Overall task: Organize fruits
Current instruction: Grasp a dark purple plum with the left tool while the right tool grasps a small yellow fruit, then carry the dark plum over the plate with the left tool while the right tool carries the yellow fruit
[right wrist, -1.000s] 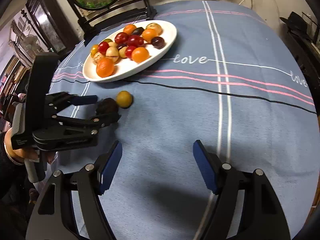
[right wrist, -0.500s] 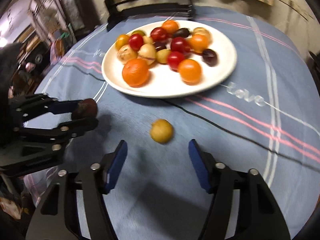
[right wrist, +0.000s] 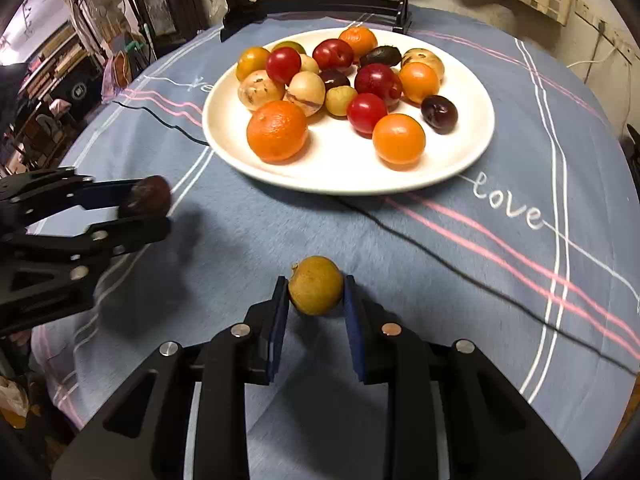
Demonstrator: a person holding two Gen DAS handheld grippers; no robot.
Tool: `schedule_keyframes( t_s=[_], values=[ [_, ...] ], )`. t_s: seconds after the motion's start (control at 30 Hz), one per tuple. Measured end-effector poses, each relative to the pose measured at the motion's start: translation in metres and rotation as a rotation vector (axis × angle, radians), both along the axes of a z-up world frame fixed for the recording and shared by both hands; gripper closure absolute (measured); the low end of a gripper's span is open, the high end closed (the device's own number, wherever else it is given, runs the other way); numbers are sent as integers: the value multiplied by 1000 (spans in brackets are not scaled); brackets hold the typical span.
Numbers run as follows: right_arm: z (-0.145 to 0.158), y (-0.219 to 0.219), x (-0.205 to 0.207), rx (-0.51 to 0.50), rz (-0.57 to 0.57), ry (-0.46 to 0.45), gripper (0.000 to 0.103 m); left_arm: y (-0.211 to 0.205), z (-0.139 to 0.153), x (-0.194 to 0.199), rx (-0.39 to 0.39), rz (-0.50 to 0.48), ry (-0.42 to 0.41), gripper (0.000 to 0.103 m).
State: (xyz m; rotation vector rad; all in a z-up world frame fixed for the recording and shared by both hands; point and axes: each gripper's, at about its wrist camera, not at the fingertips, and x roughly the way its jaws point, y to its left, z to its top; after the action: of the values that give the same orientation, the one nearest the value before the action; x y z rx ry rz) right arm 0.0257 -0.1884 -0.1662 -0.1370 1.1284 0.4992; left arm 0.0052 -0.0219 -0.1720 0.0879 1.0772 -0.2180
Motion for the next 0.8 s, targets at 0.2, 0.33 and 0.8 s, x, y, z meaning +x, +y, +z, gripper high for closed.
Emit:
schedule_keyframes(
  t_s=[0.2, 0.33, 0.8],
  values=[
    [0, -8, -22, 53, -35, 34, 75, -9, 8, -5, 8, -29, -20, 60],
    [6, -8, -31, 74, -60, 33, 75, -15, 18, -7, 29, -56, -41, 60],
    [49, -14, -31, 121, -107, -59, 75, -29, 55, 2, 35, -127, -119, 60]
  ],
)
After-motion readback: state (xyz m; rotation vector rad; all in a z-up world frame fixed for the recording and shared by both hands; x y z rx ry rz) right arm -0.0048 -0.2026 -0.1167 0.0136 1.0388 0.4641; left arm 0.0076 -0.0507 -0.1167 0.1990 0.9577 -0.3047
